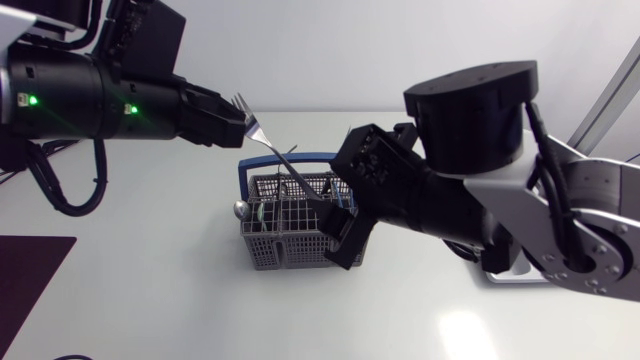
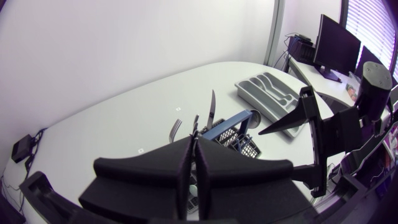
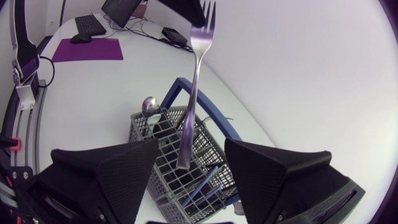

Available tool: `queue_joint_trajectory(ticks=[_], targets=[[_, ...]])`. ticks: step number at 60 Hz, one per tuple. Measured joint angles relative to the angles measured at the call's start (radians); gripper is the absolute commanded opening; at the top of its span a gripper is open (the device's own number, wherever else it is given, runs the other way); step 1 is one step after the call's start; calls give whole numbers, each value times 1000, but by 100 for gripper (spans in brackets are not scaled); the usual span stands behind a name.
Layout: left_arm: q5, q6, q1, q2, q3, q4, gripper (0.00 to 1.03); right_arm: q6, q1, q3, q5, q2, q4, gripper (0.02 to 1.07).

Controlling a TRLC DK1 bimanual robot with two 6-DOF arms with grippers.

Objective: Sort the cutlery from the basket into the organizer compartments.

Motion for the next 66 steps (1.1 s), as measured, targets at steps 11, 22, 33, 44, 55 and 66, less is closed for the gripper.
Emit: queue_joint_trajectory(ticks=[11,22,33,44,55,66], targets=[[92,-23,55,-1,-51,58,3,11,11,70,0,77,14,72],[127,-27,69,0,-53,71,3,14,12,128,0,150,22,64],[131,-27,72,4,-53,74,3,19,12,185,0,196,26,55],[142,-26,73,14,-53,76,3,19,19,206,0,211,29,38],[145,-27,74,16,-53,80,3,19,19,217,0,219,28,24],[147,-31,74,16,-53,80,3,19,26,223,-1,222,24,18]])
